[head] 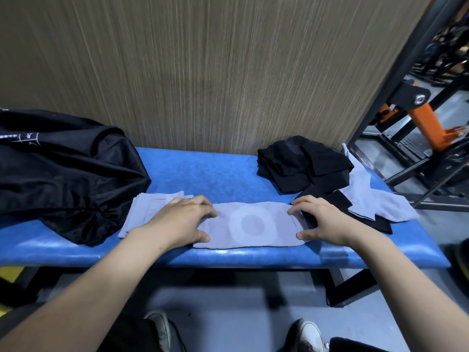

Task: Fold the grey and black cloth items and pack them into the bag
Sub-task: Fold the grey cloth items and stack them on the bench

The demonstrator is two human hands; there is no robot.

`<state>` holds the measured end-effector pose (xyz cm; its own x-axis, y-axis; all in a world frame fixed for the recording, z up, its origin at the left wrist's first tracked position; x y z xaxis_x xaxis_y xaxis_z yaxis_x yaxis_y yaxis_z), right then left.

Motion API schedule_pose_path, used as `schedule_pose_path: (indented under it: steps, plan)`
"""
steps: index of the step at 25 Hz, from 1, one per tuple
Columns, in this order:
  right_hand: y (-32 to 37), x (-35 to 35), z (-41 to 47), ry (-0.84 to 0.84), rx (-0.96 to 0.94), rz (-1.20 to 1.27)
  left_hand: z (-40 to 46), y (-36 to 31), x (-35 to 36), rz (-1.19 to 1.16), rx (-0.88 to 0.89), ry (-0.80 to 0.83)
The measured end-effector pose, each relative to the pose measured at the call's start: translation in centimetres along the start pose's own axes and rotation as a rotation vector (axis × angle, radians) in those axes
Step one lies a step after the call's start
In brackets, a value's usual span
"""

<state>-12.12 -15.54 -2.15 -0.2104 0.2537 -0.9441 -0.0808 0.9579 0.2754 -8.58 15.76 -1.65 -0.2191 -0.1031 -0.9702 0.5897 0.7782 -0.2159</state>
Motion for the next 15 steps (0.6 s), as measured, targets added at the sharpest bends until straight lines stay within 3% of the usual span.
schedule_pose_path:
  steps: [3, 6, 9, 15]
  plan:
    - [-0.1, 0.0, -0.5, -0.035, -0.011, 0.097, -0.4, -0.2, 0.0, 0.005, 0.003, -0.039]
    - [-0.2, -0.3, -0.7, -0.127, -0.009, 0.222, -0.6, -1.5, -0.2, -0.027, 0.04, -0.193]
    - [0.4, 0.0, -0.2, -0.18, -0.01, 0.174, -0.4, -3.9, 0.1, -0.077, 0.1, -0.304]
    - [1.6, 0.5, 0.6, -0.156, 0.002, 0.122, 1.4, -6.2, 3.0, -0.007, 0.09, -0.248]
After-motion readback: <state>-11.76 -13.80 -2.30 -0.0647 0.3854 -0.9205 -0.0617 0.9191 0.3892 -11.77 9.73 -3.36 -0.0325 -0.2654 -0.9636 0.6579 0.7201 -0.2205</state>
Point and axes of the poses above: each hand's wrist, its own z-axis towards the middle knuckle, its own x-axis out of the palm, y = z × x, the point moved 5 cm from there along z, towards the middle knuckle, and after that the axes turned 3 degrees about x, right-handed, at the moved point
